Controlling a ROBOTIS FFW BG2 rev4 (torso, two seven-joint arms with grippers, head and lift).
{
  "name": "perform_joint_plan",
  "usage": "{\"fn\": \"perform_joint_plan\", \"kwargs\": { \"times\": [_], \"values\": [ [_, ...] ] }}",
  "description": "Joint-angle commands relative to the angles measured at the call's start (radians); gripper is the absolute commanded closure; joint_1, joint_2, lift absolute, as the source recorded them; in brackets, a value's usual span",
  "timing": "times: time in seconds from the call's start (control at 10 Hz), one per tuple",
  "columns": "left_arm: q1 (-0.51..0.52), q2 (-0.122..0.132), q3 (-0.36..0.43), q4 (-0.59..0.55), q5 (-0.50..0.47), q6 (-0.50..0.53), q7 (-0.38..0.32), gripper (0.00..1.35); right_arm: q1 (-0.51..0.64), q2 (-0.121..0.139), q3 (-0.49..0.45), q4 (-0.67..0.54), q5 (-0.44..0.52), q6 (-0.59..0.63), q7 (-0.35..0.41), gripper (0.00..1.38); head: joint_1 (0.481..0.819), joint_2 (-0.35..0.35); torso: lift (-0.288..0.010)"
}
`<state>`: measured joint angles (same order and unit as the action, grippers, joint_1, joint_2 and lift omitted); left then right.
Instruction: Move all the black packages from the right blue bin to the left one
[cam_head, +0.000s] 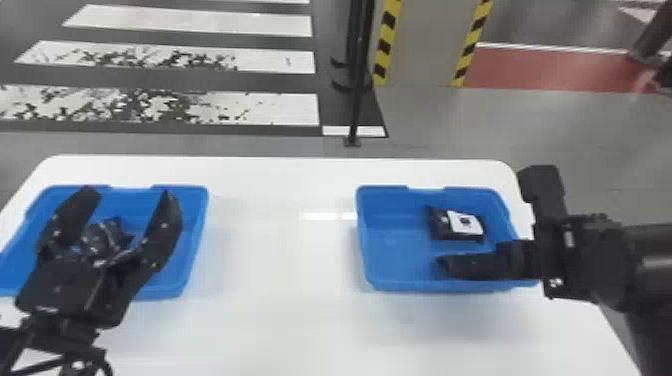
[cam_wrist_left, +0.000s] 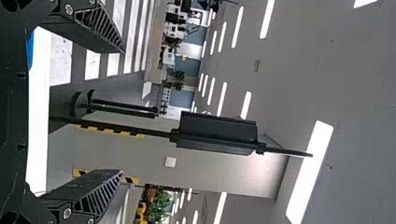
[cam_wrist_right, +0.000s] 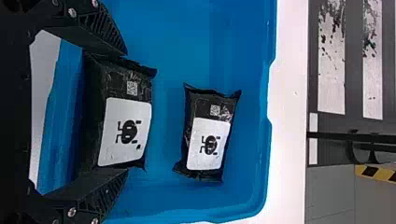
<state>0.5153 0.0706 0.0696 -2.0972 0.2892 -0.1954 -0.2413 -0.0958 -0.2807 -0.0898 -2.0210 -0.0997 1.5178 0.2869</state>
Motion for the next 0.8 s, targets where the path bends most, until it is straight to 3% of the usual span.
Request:
{"fn": "perform_joint_plan", "kwargs": {
  "times": [0.0,0.5,0.7],
  "values": [
    [0.0,0.0,0.0,0.0,0.002,0.011,-0.003,0.12,-0.012,0.0,0.01,0.027,-0.002,-0.001,-0.003,0.14,0.695,-0.1,-0.14],
    [0.0,0.0,0.0,0.0,0.006,0.021,-0.007,0.12,-0.059,0.0,0.04,0.118,-0.004,-0.003,-0.023,0.16,0.695,-0.102,-0.14],
    [0.0,0.0,0.002,0.0,0.01,0.024,-0.009,0.12,-0.081,-0.002,0.052,0.169,0.002,0.009,-0.023,0.33,0.695,-0.1,-0.14]
  ]
}}
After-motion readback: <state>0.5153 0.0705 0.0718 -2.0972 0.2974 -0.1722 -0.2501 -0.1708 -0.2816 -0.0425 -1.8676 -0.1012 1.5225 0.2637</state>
